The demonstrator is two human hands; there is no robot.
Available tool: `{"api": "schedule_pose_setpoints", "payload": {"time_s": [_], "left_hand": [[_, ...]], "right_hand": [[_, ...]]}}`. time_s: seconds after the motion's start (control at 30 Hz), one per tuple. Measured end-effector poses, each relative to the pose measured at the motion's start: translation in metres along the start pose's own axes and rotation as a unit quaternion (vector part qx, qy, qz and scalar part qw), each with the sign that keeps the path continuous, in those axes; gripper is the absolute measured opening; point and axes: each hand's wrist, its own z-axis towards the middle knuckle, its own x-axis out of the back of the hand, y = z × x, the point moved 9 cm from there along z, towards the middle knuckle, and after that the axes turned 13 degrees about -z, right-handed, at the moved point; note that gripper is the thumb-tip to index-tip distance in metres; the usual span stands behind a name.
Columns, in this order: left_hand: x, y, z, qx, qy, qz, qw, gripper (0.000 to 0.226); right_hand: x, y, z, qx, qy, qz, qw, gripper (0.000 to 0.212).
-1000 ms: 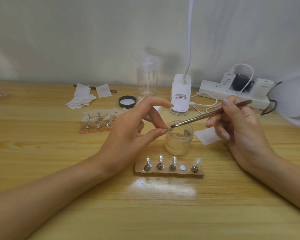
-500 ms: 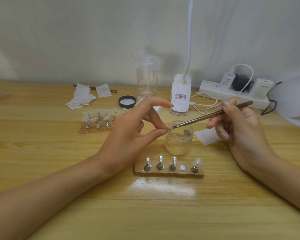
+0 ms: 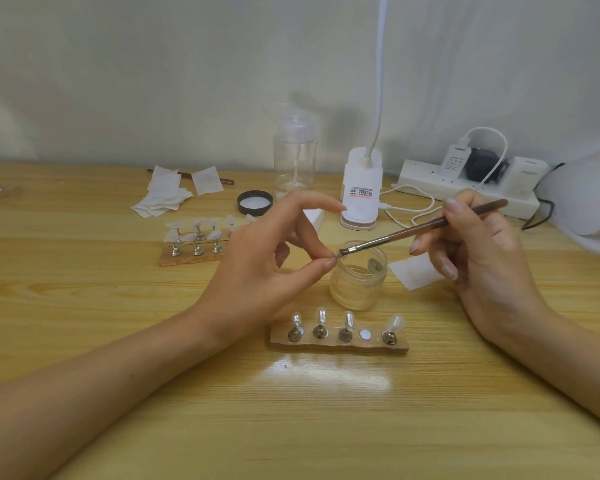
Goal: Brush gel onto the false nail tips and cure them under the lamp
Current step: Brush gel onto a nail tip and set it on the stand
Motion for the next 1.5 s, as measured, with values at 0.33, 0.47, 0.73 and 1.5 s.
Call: {"api": "schedule_pose_setpoints", "payload": {"time_s": [0.33,0.47,0.73,1.5], "left_hand": [[0.000,-0.011,0.001,0.043,0.002,-0.049,0.998,0.043],[0.000,-0.013,0.002,0.047,0.000,-0.055,0.997,0.043],[-0.001,-0.015,0.002,0.053,-0.003,-0.063,0.997,0.043],[-0.003,-0.018,0.003,0.063,-0.012,-0.084,0.994,0.046]], "right_hand": [[0.000,-0.001,0.000,0.006,-0.001,-0.006,1.000,0.024],[0.003,0.004,0.000,-0.013,0.016,-0.013,1.000,0.023],[0.000,-0.002,-0.001,0.014,-0.001,-0.012,1.000,0.026],[0.005,-0.008,-0.003,0.034,0.022,0.005,0.999,0.030]]}}
